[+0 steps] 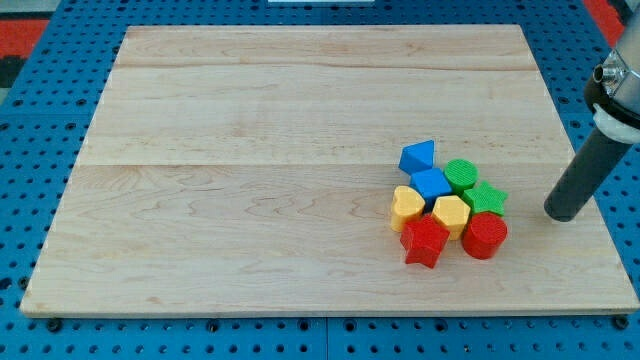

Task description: Push the green star into the group of blocks

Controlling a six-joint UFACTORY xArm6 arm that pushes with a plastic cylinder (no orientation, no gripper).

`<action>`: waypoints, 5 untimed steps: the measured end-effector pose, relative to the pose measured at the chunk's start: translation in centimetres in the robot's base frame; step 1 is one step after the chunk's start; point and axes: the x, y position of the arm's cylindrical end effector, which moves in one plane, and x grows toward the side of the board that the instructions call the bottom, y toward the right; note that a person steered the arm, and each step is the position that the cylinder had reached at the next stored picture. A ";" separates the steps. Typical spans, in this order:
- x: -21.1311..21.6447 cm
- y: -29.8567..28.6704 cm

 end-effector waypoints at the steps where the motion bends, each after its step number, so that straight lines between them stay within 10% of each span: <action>1: 0.0 -0.1; 5: 0.0 -6.8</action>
